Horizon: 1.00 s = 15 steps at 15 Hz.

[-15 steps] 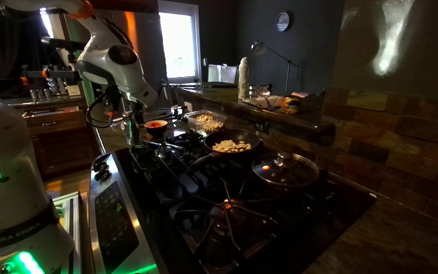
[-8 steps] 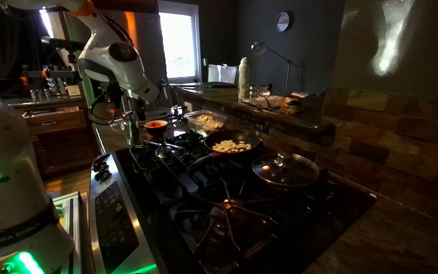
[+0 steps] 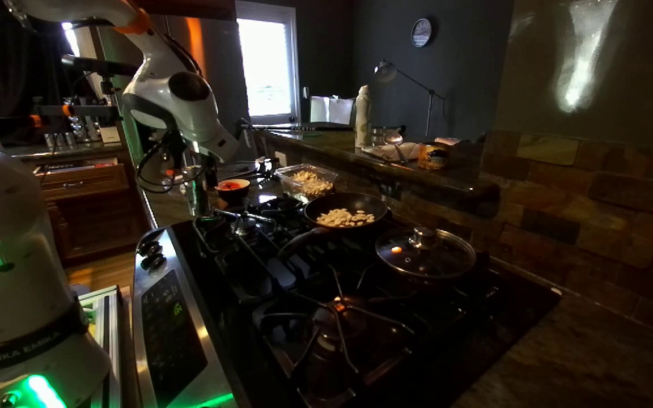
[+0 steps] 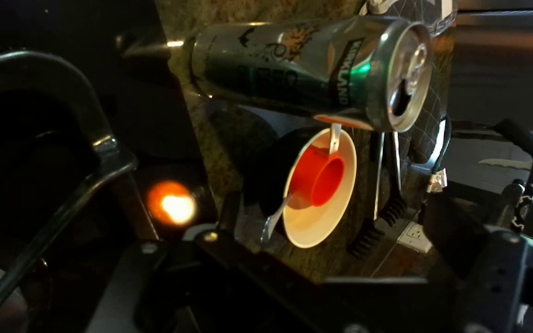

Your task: Use the white spoon to place some of the white objects from the clear container onto the pan.

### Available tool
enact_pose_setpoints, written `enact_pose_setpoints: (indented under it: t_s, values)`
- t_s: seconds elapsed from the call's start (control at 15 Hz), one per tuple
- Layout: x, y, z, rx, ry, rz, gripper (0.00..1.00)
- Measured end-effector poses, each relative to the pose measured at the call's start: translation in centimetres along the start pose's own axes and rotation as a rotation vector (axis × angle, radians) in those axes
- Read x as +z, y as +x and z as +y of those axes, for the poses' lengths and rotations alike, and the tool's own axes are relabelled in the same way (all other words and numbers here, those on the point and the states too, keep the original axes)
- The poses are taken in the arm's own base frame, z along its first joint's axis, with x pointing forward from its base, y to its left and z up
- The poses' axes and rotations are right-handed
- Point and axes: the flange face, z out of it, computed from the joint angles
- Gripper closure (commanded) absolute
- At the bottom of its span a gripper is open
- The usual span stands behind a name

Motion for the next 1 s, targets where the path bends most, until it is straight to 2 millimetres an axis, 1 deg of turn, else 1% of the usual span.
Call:
enact_pose_setpoints:
  t_s: [0.13,0.33,0.53,0.73,0.93,1.0]
  values:
    - [0.5,0.1,0.1,-0.04,-0.002,-0.008,0.0]
    - [1.4,0.3,-0.2,-0.099,0.03,-0.018,0.0]
    - [3.0,0.7,-0.3,-0.125,0.059,-0.048,0.0]
    - [4.7,1.4,0.8,-0.107,0.062,-0.083,0.0]
    - [5.7,2.7,2.3,-0.076,0.068,-0.099,0.0]
    - [5.9,3.3,2.7,-0.065,0.073,-0.101,0.02]
